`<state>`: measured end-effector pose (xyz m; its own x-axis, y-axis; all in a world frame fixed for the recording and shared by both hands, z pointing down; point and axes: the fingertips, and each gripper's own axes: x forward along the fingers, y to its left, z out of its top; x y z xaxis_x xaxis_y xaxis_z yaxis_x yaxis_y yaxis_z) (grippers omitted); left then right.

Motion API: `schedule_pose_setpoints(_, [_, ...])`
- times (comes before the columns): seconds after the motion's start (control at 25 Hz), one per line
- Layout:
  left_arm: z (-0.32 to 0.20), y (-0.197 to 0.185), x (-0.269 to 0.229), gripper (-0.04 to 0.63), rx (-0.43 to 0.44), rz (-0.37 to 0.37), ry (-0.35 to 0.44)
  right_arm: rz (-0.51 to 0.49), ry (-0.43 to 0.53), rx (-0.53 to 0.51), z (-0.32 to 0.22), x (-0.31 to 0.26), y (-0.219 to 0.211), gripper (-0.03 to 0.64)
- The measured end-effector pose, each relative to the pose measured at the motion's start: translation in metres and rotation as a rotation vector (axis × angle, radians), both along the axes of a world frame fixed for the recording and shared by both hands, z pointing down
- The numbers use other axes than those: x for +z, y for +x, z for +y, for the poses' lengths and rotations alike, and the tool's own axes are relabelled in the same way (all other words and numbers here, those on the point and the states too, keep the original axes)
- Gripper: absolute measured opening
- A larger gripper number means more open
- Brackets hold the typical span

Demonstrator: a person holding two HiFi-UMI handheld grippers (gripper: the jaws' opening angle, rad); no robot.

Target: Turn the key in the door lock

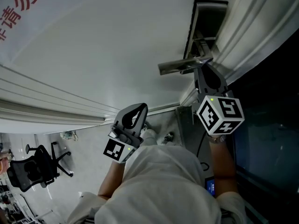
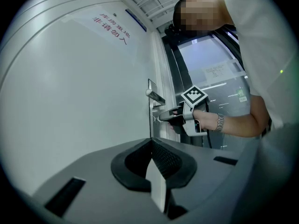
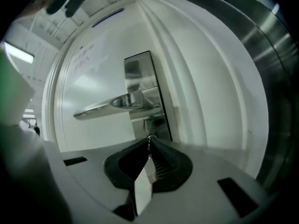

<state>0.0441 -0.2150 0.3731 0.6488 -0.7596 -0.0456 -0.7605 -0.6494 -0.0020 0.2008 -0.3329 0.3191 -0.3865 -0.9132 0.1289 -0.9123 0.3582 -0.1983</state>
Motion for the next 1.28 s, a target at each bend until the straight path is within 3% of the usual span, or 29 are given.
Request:
schedule_pose_setpoints(0.2, [0.001,0.0,0.0,0.006,0.002,0.0,-0.001,-0.39,-0.131,-0.051,-0.002,0.001,0.004,0.017])
schedule_pose_setpoints(0.36, [0.002,-0.001,-0.001,0.006,0.004,0.001,0.005,-0.624,-0.217,-0.075,-0.003,0.005,0.008,0.017])
schedule_pose_setpoints(0.64, [0.005,-0.003,-0.002,0.006,0.005,0.006,0.012,-0.752,-0.232,-0.148,-0.004,0.005,0.007,0.02])
schedule_pose_setpoints(0.68, [0.006,-0.003,-0.002,0.006,0.005,0.007,0.012,-0.747,-0.218,-0.173,-0.003,0.003,0.006,0.035])
schedule_pose_setpoints(0.72, [0.006,-0.003,-0.002,0.006,0.007,0.008,0.012,-0.721,-0.195,-0.198,-0.001,0.001,0.003,0.105])
schedule_pose_setpoints(0.76, [0.007,-0.003,-0.001,0.006,0.011,0.008,0.014,-0.668,-0.168,-0.212,0.001,-0.001,0.002,0.149])
schedule_pose_setpoints(0.84, [0.008,-0.004,-0.001,0.006,0.011,0.009,0.011,-0.479,-0.111,-0.196,0.005,-0.001,0.003,0.167])
schedule_pose_setpoints(1.08, [0.012,0.0,0.003,0.006,0.04,-0.004,0.008,0.383,0.141,-0.122,0.014,-0.003,-0.004,0.173])
schedule_pose_setpoints(1.28, [0.012,0.003,0.003,0.006,0.035,0.006,0.004,1.001,0.305,-0.033,0.011,0.008,-0.007,0.173])
